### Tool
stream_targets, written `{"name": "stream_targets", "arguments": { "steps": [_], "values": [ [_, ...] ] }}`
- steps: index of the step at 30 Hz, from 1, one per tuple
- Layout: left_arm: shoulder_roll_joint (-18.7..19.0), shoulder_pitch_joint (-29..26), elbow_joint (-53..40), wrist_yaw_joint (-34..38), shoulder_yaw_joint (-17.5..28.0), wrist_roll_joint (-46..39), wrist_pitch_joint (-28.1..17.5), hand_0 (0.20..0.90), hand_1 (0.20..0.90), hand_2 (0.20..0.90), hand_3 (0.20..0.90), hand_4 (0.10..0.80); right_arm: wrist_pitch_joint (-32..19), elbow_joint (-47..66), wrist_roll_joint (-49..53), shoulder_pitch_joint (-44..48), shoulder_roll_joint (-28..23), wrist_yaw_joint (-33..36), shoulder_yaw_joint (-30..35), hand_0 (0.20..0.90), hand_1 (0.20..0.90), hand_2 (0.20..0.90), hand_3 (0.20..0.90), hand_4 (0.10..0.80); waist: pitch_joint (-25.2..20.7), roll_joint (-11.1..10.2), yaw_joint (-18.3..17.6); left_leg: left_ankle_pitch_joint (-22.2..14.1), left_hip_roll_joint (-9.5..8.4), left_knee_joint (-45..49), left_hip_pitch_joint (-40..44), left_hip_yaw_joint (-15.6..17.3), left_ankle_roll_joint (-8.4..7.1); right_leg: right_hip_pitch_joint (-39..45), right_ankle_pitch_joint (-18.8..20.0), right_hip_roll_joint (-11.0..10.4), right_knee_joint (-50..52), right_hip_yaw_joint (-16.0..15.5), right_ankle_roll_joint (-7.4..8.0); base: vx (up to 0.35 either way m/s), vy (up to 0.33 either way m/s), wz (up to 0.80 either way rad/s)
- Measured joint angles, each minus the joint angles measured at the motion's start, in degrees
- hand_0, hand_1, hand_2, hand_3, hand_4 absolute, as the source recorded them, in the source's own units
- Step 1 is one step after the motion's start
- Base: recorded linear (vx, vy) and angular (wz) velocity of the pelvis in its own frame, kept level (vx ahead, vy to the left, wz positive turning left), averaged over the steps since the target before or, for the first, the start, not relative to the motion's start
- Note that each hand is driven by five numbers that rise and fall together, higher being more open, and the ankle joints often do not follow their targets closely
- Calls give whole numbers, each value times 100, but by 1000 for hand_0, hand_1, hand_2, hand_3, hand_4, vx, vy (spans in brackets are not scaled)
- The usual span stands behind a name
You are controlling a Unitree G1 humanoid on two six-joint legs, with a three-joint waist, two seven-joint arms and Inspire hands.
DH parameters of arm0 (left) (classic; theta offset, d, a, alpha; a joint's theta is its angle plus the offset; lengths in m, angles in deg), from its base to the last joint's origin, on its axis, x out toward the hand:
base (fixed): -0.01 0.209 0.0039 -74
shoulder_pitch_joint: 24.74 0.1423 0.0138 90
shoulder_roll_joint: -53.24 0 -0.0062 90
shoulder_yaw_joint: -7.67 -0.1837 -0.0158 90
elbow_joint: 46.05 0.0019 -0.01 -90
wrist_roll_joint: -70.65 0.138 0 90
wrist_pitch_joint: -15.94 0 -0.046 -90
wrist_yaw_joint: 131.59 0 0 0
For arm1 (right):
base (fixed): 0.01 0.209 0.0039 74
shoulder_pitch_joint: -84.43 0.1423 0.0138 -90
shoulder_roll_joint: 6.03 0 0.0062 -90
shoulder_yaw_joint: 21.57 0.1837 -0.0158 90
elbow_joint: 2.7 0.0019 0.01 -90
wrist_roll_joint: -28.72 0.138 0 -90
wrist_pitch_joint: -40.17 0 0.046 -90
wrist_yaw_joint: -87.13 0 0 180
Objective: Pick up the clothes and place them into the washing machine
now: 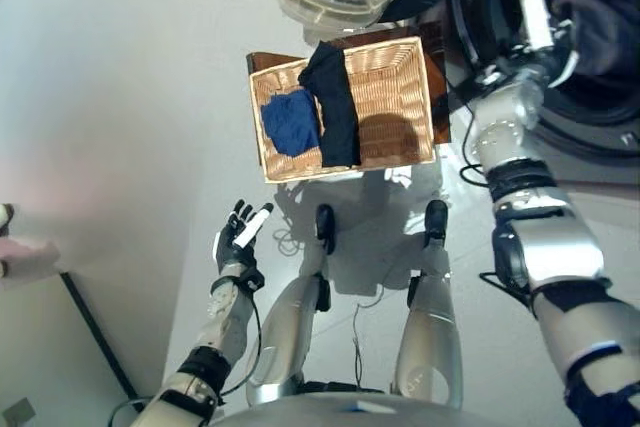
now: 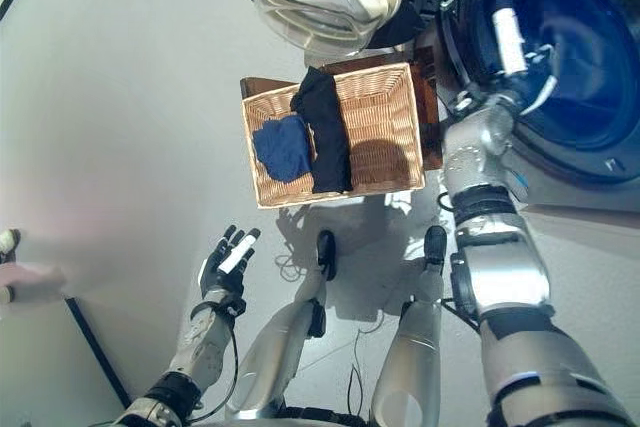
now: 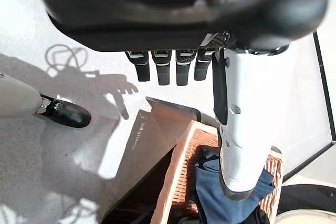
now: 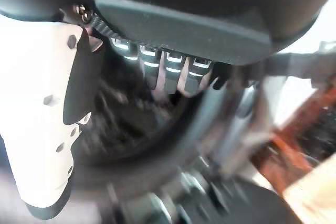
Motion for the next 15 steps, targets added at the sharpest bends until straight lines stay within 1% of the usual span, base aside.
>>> {"name": "stream_targets", "arguments": {
  "steps": [2, 4, 6, 8, 10, 11, 15],
  "values": [
    [14, -3, -8, 101, 10, 12, -8, 900, 900, 900, 900, 800, 55, 196, -350, -101, 210, 110, -79, 900, 900, 900, 900, 800, 50, -73, -3, 1, 2, 0, 1, -22, -2, 19, 3, 1, -1, -24, -6, -7, 7, 4],
    [26, -6, -16, 130, 19, 19, -10, 900, 900, 900, 900, 800, 161, 319, -669, -241, 297, 134, -228, 900, 900, 900, 900, 800, 110, -160, -7, 3, 3, 1, 36, -59, -2, 80, -1, 1, -9, -49, -13, -3, 11, 9],
    [29, -16, -20, 156, 25, 89, -12, 900, 900, 900, 900, 800, 265, 353, -931, -352, 380, 204, -260, 900, 900, 900, 900, 800, 136, -198, -11, 5, 13, 1, 51, -134, -8, 158, -17, 0, -21, -130, -31, -2, 2, 17],
    [33, -13, -54, 219, 78, 97, -13, 900, 900, 900, 900, 800, 370, 353, -1120, -370, 489, 248, -271, 900, 900, 900, 900, 800, 161, -235, 4, 14, 38, 1, 51, -134, -18, 185, -22, 15, -21, -181, -37, -1, -3, 11],
    [41, -11, -56, 244, 180, 121, -14, 900, 900, 900, 900, 800, 385, 353, -1275, -380, 606, 253, -333, 900, 900, 900, 900, 800, 179, -262, 41, 23, 68, 1, 50, -137, -30, 194, -28, 43, -17, -200, -51, -1, -1, 2],
    [43, -12, -56, 284, 217, 126, -15, 900, 900, 900, 900, 800, 488, 356, -1448, -380, 638, 252, -445, 900, 900, 900, 900, 800, 182, -267, 82, 27, 82, 1, 51, -143, -36, 196, -30, 59, -17, -207, -56, 0, 0, 0],
    [46, -13, -64, 352, 225, 195, -27, 900, 900, 900, 900, 800, 621, 374, -1897, -383, 699, 239, -659, 900, 900, 900, 900, 800, 186, -273, 104, 41, 89, 1, 52, -171, -43, 215, -31, 65, -16, -235, -57, -4, 4, 3]
  ]
}}
